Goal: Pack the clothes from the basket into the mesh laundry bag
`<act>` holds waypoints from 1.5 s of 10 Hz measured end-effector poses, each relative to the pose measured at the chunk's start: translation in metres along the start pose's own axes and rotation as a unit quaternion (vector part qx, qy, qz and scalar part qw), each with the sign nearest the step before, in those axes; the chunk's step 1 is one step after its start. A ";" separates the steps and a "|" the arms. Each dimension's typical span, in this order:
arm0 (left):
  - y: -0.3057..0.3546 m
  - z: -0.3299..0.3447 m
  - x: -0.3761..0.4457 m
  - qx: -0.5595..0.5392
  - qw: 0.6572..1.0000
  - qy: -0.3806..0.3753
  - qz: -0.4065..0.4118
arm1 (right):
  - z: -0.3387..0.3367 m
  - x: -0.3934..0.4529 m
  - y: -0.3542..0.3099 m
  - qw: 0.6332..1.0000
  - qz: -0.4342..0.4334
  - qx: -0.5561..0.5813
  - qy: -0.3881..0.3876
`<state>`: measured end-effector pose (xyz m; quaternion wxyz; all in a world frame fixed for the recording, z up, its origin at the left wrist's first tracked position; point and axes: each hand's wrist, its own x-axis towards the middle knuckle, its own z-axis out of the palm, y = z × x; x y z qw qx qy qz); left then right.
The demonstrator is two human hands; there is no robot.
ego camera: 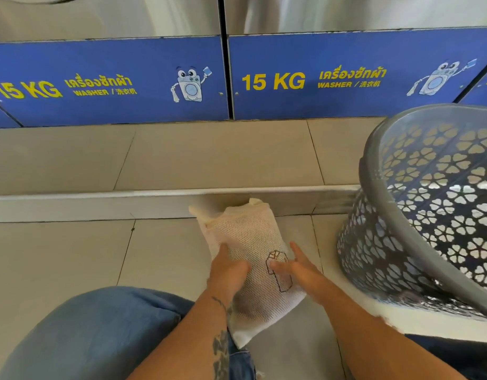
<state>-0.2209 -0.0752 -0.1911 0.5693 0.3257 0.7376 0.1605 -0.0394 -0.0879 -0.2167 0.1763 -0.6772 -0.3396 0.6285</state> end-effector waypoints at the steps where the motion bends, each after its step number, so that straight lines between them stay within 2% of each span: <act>1: -0.003 0.005 0.007 -0.001 0.999 -0.024 -0.029 | 0.008 0.020 0.024 1.000 0.002 0.000 0.009; 2: -0.011 0.009 0.014 0.005 0.998 -0.039 -0.042 | 0.013 0.015 0.021 0.999 -0.002 -0.011 0.036; 3: -0.013 0.009 0.012 0.007 0.999 -0.051 -0.015 | 0.019 0.015 0.023 0.998 -0.012 -0.025 0.063; 5: -0.007 0.016 -0.032 0.011 0.995 -0.042 0.090 | -0.003 0.018 0.042 0.981 -0.053 -0.115 0.146; 7: 0.047 -0.004 -0.087 -0.062 0.973 0.003 0.221 | -0.021 -0.078 -0.067 0.949 -0.186 -0.164 0.196; 8: 0.095 -0.023 -0.098 -0.127 0.958 0.025 0.257 | -0.030 -0.098 -0.132 0.915 -0.243 -0.210 0.245; 9: 0.151 -0.033 -0.082 -0.187 0.944 0.064 0.263 | -0.040 -0.100 -0.207 0.884 -0.288 -0.268 0.251; 10: 0.202 -0.032 -0.050 -0.229 0.941 0.070 0.239 | -0.056 -0.069 -0.266 0.864 -0.279 -0.325 0.265; 11: 0.220 -0.015 0.016 -0.240 0.946 0.035 0.215 | -0.073 0.003 -0.292 0.855 -0.247 -0.384 0.246; 12: 0.205 0.004 0.061 -0.298 0.945 -0.069 0.114 | -0.086 0.074 -0.274 0.866 -0.200 -0.418 0.186; 13: 0.206 0.023 0.085 -0.325 0.936 -0.117 0.069 | -0.094 0.116 -0.256 0.878 -0.166 -0.405 0.191; 14: 0.220 0.023 0.090 -0.271 0.947 -0.144 0.096 | -0.103 0.119 -0.267 0.876 -0.170 -0.411 0.185; 15: 0.220 0.006 0.064 -0.157 0.973 -0.105 0.133 | -0.115 0.100 -0.289 0.887 -0.160 -0.410 0.141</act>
